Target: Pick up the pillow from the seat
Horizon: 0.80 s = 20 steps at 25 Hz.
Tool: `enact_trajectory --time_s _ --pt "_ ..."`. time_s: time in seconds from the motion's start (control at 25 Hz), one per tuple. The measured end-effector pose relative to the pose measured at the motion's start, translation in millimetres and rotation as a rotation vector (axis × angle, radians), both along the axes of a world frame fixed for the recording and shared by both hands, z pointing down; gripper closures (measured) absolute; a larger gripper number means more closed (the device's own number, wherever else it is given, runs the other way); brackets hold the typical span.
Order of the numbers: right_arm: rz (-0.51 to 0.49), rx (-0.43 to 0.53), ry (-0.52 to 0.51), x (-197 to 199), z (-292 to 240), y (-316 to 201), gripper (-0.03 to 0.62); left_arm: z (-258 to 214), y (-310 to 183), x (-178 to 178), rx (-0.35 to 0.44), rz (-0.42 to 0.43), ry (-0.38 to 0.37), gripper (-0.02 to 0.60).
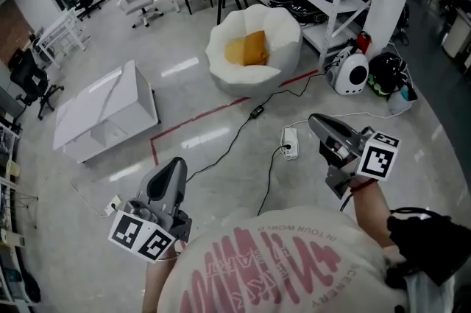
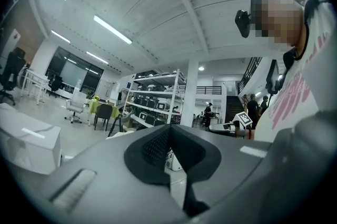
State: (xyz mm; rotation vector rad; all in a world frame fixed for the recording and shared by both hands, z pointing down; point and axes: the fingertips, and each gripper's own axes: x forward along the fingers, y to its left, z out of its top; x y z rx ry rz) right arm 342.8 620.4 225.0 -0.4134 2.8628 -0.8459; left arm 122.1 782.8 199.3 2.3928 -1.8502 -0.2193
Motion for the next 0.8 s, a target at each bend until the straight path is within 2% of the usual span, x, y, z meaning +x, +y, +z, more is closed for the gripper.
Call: enact_trajectory --time_s 0.24,0.44,0.8 --pt "0.0 -0.022 0.001 -11.7 6.4 -17.4 0.589 -1.1 -22.1 -12.8 -0.006 -0.013 0.002 0.568" --pt "0.0 -0.032 0.012 -26.3 13.1 -33.4 0.589 3.0 -52.6 -19.9 -0.017 0.02 0.001 0.566" --pt "0.075 -0.06 0.023 -46.6 19.6 -97.1 0.589 12.0 -140.1 -47.7 -0.031 0.115 0.019 0.568"
